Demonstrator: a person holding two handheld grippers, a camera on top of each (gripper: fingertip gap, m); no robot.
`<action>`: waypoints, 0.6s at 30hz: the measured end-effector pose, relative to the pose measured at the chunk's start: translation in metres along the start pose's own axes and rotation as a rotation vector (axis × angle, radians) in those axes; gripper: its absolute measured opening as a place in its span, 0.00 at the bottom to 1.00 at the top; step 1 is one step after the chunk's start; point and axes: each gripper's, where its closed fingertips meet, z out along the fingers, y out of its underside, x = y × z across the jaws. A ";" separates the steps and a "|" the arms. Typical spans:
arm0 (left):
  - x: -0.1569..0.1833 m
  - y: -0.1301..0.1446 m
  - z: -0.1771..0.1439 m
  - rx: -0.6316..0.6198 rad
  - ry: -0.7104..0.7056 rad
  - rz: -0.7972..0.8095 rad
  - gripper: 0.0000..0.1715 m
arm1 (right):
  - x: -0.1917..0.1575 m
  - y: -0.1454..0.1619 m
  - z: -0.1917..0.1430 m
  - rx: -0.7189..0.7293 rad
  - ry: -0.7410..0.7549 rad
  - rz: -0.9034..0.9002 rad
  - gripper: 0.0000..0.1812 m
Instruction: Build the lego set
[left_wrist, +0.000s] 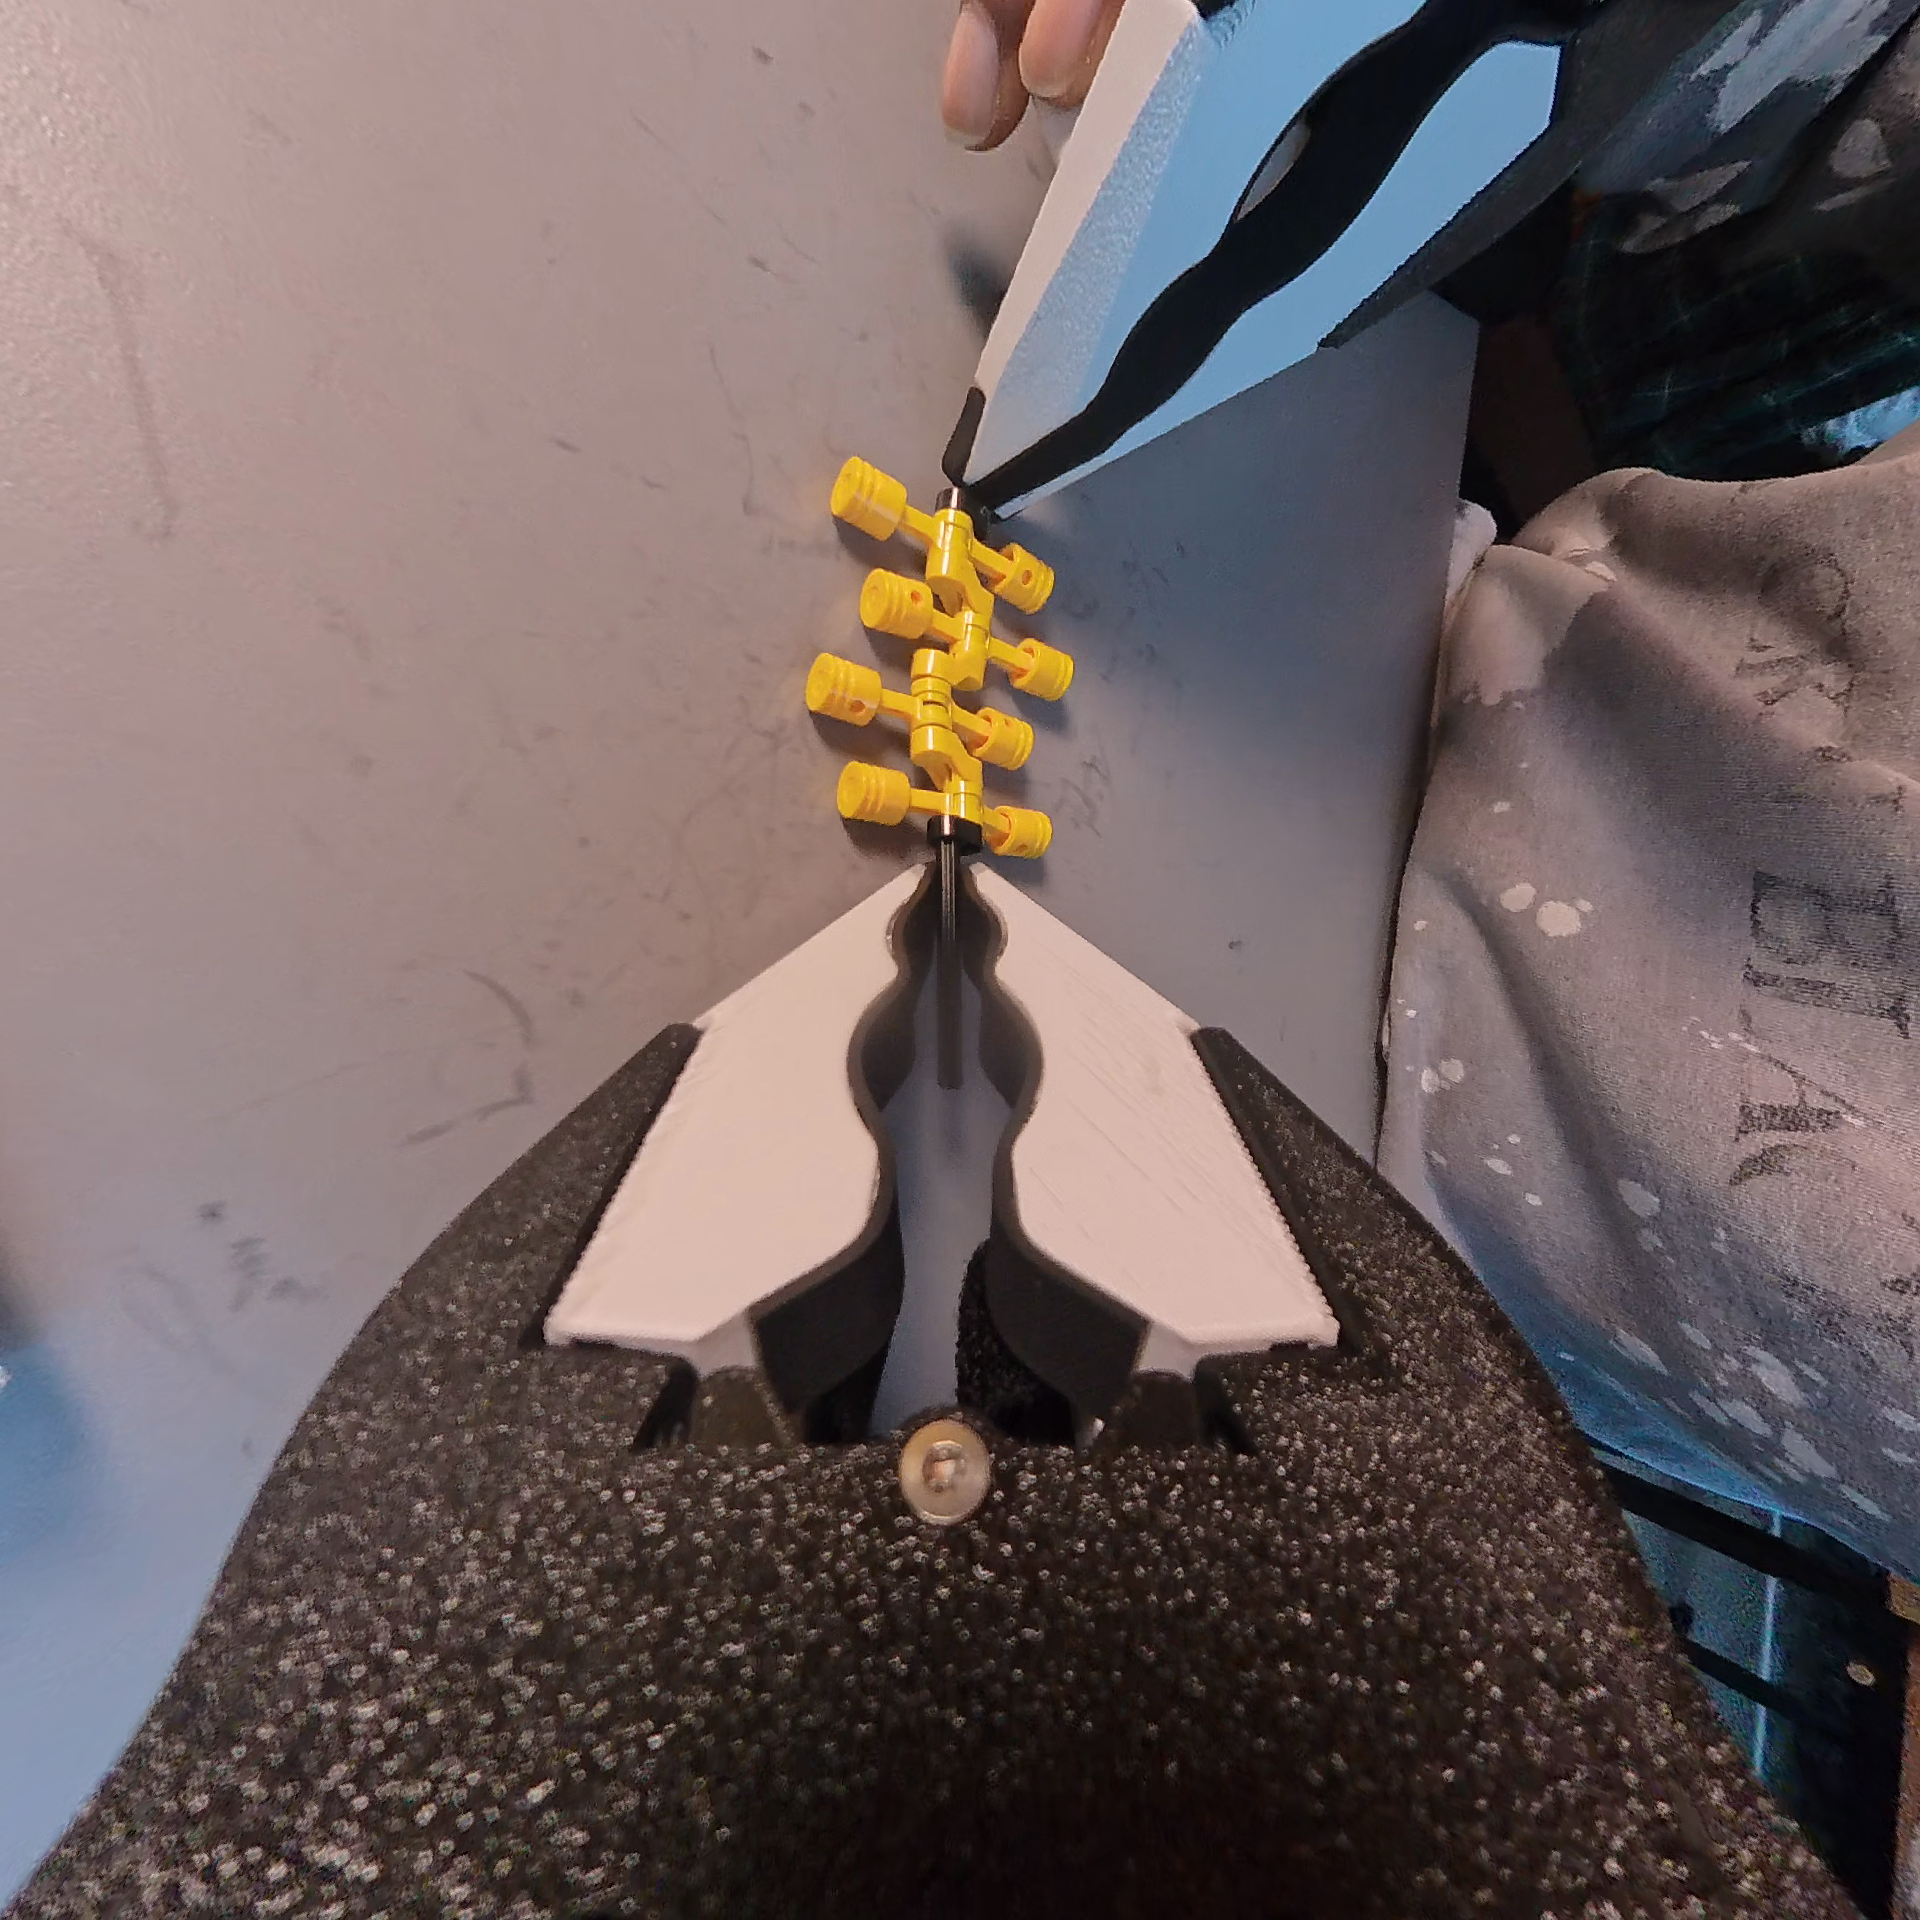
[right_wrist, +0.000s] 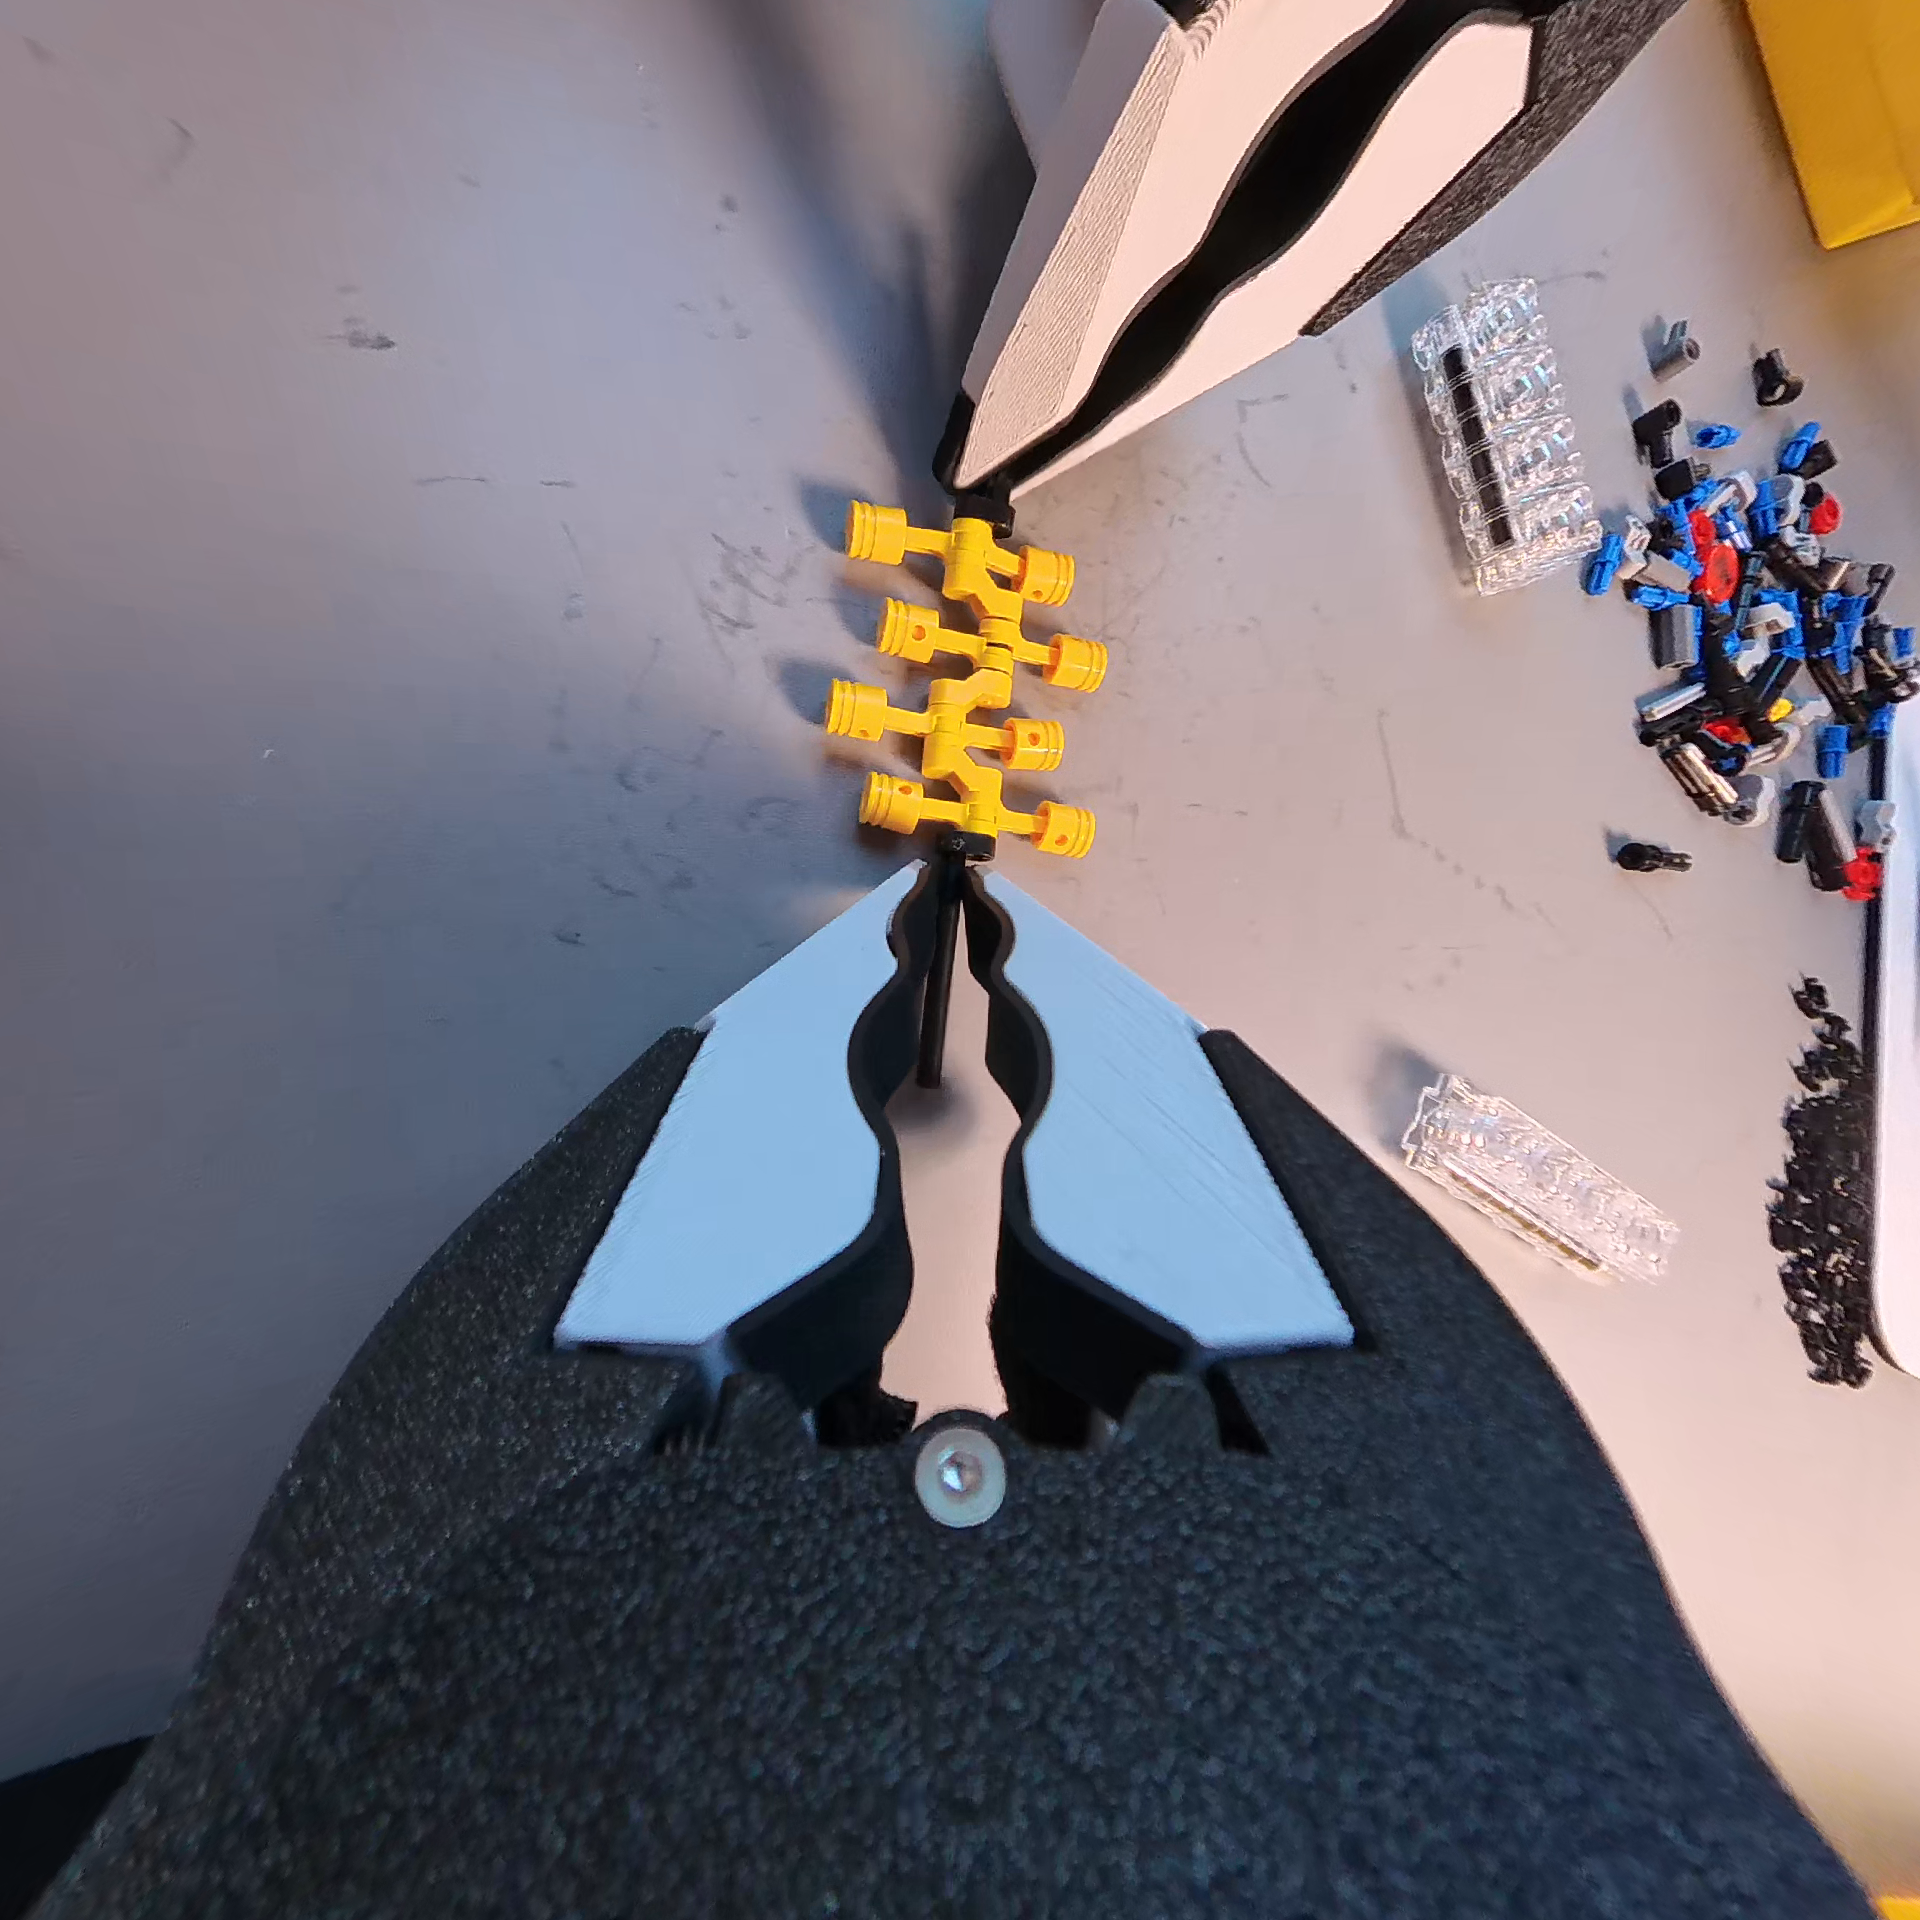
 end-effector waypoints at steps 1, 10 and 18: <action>0.000 -0.001 0.000 0.008 -0.008 0.005 0.01 | 0.000 0.000 0.000 0.001 0.001 0.003 0.02; -0.006 -0.004 -0.001 0.028 -0.101 0.094 0.01 | -0.002 -0.002 0.001 0.022 -0.018 0.016 0.02; -0.006 -0.003 -0.001 -0.022 -0.100 0.146 0.01 | -0.003 -0.002 0.001 0.027 -0.027 0.006 0.02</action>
